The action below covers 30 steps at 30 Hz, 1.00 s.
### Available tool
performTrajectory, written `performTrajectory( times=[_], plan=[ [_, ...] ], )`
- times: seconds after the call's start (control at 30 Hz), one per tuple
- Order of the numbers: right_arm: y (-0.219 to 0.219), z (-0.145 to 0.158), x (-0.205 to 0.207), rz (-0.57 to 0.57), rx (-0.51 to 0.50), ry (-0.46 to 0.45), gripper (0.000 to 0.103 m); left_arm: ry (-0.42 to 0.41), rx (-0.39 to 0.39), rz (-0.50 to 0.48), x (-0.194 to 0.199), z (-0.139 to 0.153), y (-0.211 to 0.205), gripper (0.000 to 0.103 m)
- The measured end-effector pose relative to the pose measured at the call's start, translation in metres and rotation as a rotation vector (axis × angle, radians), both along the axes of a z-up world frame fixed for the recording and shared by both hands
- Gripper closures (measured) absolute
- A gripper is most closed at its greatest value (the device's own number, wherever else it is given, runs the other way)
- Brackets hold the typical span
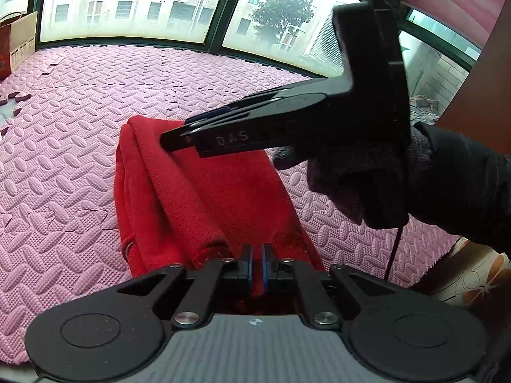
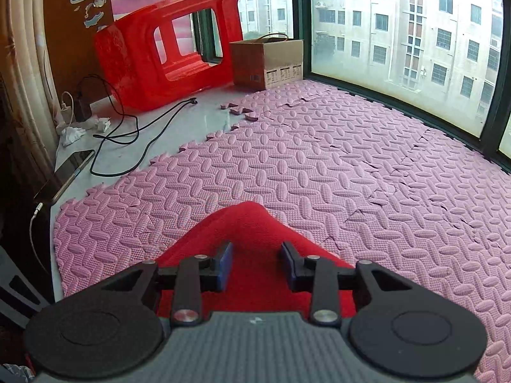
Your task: Fold clothes
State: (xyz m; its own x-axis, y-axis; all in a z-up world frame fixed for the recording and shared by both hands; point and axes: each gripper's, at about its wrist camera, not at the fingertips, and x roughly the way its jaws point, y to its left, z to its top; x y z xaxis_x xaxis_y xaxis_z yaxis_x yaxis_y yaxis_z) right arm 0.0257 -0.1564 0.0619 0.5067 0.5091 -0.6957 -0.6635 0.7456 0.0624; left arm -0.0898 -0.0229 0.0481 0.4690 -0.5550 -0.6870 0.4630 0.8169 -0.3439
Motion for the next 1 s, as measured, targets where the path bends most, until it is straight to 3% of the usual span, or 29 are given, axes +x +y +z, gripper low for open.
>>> performTrajectory(
  times=[0.13,0.3,0.43,0.57,0.77,1.0],
  plan=[
    [0.013,-0.01,0.007,0.003,-0.028,0.012,0.07,0.004,-0.008,0.009,-0.001,-0.001,0.002,0.097],
    [0.015,0.008,0.003,0.042,-0.018,0.008,0.07,0.008,-0.018,0.011,-0.002,-0.002,0.003,0.097],
    [0.032,-0.007,0.008,0.073,-0.079,0.026,0.069,0.01,-0.023,0.019,-0.001,-0.003,0.004,0.097],
    [0.028,0.003,0.013,0.064,-0.028,0.036,0.07,0.016,-0.029,0.021,0.0,-0.003,0.005,0.097],
    [0.012,0.023,-0.014,0.165,-0.041,0.03,0.07,0.017,-0.036,0.022,0.001,-0.004,0.008,0.097],
    [0.019,0.009,-0.034,0.24,-0.045,0.058,0.07,0.015,-0.035,0.027,0.0,-0.004,0.007,0.097]
  ],
)
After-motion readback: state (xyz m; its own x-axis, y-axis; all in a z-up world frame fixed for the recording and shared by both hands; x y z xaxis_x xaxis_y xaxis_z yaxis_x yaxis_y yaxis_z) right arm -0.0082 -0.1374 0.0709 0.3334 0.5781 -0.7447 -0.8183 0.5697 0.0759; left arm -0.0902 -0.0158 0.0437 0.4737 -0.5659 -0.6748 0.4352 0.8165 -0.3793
